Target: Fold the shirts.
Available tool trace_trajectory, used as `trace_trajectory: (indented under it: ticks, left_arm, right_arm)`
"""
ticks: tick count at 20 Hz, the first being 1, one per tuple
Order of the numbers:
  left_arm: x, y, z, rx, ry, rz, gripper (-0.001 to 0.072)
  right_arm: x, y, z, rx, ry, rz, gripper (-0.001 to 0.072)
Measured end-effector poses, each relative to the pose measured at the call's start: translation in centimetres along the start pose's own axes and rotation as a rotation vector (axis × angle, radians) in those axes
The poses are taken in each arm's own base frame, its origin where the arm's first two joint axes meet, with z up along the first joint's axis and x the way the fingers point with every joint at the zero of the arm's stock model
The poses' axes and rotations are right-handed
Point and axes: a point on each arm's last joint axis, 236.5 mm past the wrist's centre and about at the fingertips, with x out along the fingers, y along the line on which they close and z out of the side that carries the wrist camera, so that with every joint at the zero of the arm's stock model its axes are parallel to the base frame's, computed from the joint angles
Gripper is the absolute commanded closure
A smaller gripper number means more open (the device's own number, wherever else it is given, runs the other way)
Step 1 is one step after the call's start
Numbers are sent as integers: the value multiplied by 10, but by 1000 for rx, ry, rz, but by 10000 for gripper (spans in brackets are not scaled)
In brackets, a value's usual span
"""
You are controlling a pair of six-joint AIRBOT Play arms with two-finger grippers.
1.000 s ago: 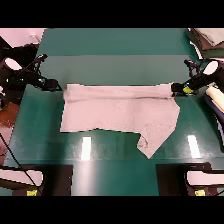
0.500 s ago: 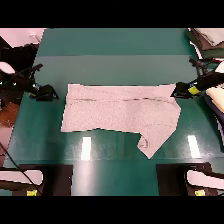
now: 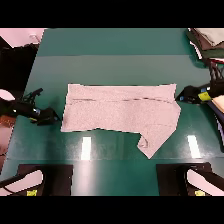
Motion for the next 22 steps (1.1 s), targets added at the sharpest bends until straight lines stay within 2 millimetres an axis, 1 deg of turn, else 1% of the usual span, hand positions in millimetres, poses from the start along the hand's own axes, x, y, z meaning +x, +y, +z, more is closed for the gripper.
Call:
trace_trajectory:
  ticks: [2,4,5,6,8,9,10,11,14,18,20,22]
  left_arm:
    - [11,0,-12,-25,8,-16,192]
    - [19,-2,-20,-51,12,-41,194]
    - [21,-4,-23,-61,15,-55,290]
    - [24,-3,-24,-67,14,-55,412]
    - [28,-5,-25,-58,11,-56,422]
    - [30,-8,-25,-48,11,-60,423]
    - [32,-12,-25,-36,11,-62,445]
    - [35,-16,-25,-22,7,-60,693]
    - [39,-24,-17,18,-18,-53,685]
    - [32,-38,-4,54,-48,-69,685]
    - [27,-43,1,72,-62,-71,685]
    - [23,-47,5,83,-72,-76,685]
  right_arm:
    - [4,-5,-18,28,4,2,373]
    - [6,-11,-33,56,-2,2,373]
    - [7,-13,-42,68,-2,2,373]
    - [8,-16,-48,80,-7,0,373]
    - [10,-20,-62,105,-9,-2,376]
    - [12,-23,-70,120,-7,-3,403]
    - [14,-26,-79,137,2,-2,404]
    - [16,-28,-88,156,14,0,403]
    - [29,-40,-117,237,60,7,404]
    - [59,-51,-156,350,160,36,403]
    - [75,-50,-166,405,194,72,403]
    - [87,-47,-167,452,204,113,403]
